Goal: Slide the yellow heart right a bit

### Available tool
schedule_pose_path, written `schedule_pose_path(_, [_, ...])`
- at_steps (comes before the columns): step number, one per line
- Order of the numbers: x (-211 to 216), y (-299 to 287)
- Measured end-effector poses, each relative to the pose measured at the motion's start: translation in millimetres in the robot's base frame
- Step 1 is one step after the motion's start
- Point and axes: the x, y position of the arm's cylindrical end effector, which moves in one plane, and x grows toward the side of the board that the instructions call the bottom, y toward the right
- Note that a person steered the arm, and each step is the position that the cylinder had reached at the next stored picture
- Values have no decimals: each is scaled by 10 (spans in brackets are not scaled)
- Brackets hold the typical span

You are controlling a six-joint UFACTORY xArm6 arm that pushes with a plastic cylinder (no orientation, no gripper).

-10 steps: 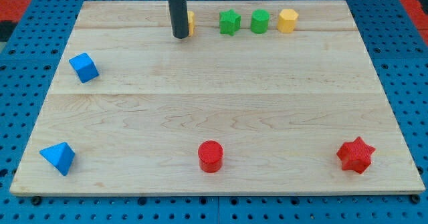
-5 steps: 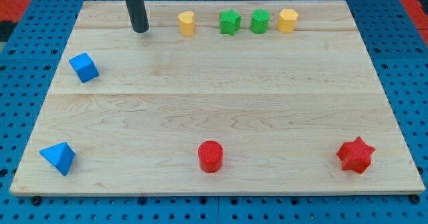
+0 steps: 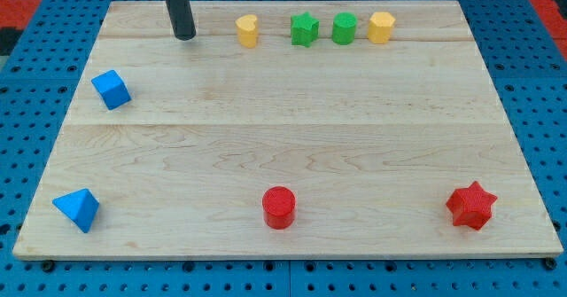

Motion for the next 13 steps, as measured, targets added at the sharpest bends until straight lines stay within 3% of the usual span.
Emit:
schedule_pose_path(8, [-86,747])
schedule_pose_path(13, [-86,809])
